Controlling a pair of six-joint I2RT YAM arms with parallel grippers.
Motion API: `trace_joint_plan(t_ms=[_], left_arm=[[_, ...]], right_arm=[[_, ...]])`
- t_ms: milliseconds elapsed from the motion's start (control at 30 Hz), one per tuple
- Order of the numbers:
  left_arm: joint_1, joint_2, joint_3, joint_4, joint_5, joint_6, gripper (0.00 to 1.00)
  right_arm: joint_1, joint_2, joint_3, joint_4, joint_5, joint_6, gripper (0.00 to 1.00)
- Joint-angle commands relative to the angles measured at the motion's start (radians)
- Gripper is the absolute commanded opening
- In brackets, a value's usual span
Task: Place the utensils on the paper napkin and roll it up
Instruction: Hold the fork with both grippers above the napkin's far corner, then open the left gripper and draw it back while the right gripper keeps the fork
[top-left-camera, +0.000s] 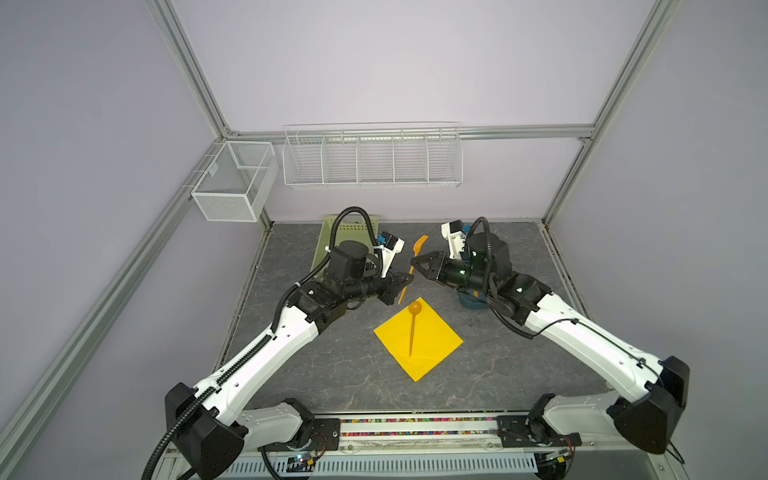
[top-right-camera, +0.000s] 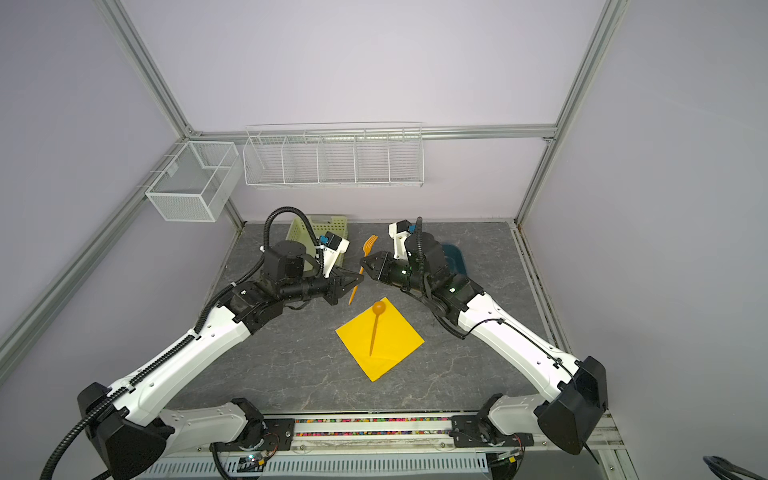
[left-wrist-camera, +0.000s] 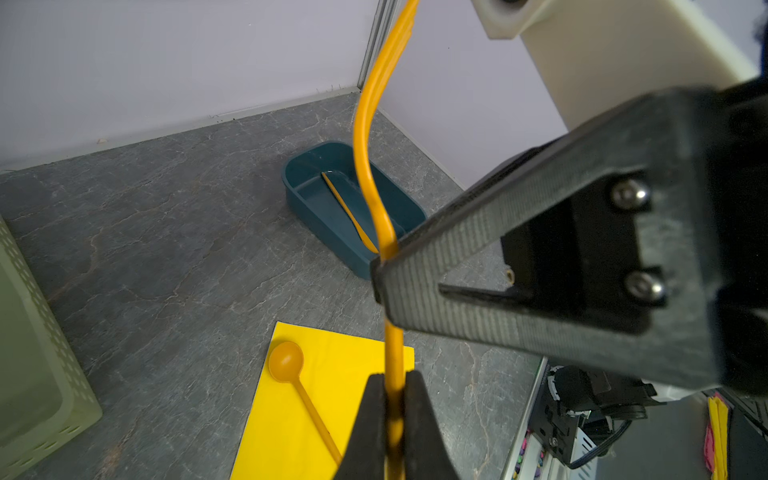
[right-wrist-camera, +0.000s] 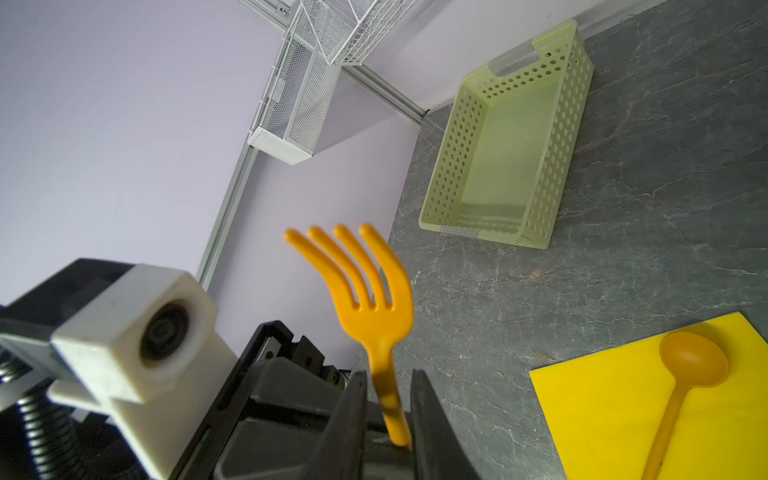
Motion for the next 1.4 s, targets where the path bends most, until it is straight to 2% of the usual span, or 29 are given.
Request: trace_joint_plan(t_ms=[0, 733, 1033, 1367], left_arm=[[0.001, -0.022, -0.008, 0.010, -0.009, 0.005, 0.07], [0.000, -0.029, -0.009, 0.012, -0.018, 0.003, 0.07], [0.001, -0.028, -0.010, 0.010, -0.021, 0.007, 0.16], [0.001, -0.046, -0.001, -0.025, -0.049, 0.033, 0.27]], right_arm=[[-0.009, 0.012, 0.012, 0.039, -0.025, 0.050, 0.22], [-0.011, 0.004, 0.000, 0.044, -0.033, 0.053, 0.13], [-0.012, 0.002, 0.020, 0.003, -0.013, 0.037, 0.07], [-0.011, 0.022, 0.054, -0.100, 0.012, -0.007, 0.07]])
